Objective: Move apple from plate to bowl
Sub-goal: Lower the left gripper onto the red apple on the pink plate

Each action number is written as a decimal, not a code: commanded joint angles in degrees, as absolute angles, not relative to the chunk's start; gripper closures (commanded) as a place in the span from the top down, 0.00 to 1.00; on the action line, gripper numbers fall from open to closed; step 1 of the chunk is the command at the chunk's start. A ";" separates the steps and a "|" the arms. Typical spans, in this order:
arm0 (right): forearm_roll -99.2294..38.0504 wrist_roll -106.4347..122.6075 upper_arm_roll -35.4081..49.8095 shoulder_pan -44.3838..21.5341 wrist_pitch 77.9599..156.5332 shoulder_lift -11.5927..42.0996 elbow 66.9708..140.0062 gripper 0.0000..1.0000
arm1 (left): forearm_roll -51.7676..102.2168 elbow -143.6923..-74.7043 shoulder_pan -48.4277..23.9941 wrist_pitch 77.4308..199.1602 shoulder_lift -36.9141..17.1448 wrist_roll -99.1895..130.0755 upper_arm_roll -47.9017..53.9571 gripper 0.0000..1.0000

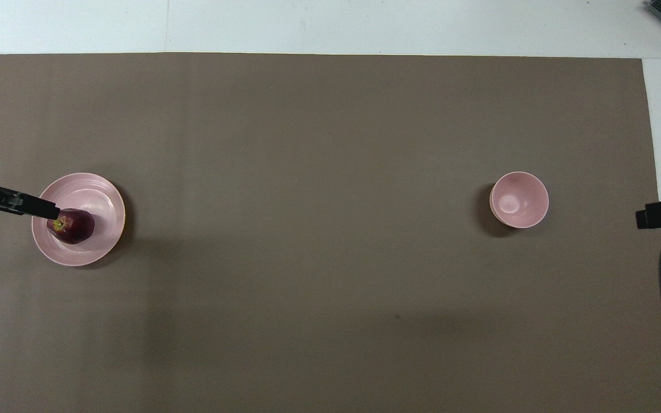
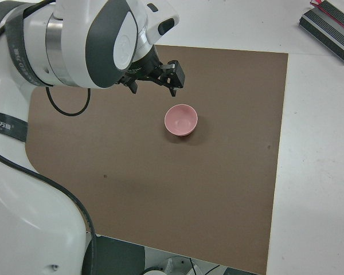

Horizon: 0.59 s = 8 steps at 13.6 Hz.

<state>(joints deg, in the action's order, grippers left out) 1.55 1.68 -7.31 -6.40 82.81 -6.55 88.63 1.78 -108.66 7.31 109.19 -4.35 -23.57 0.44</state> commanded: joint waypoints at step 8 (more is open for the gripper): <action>1.41 2.64 -7.03 -5.63 83.41 -8.00 90.26 1.00 | 1.76 -118.02 9.23 121.72 -8.61 -26.89 0.88 1.00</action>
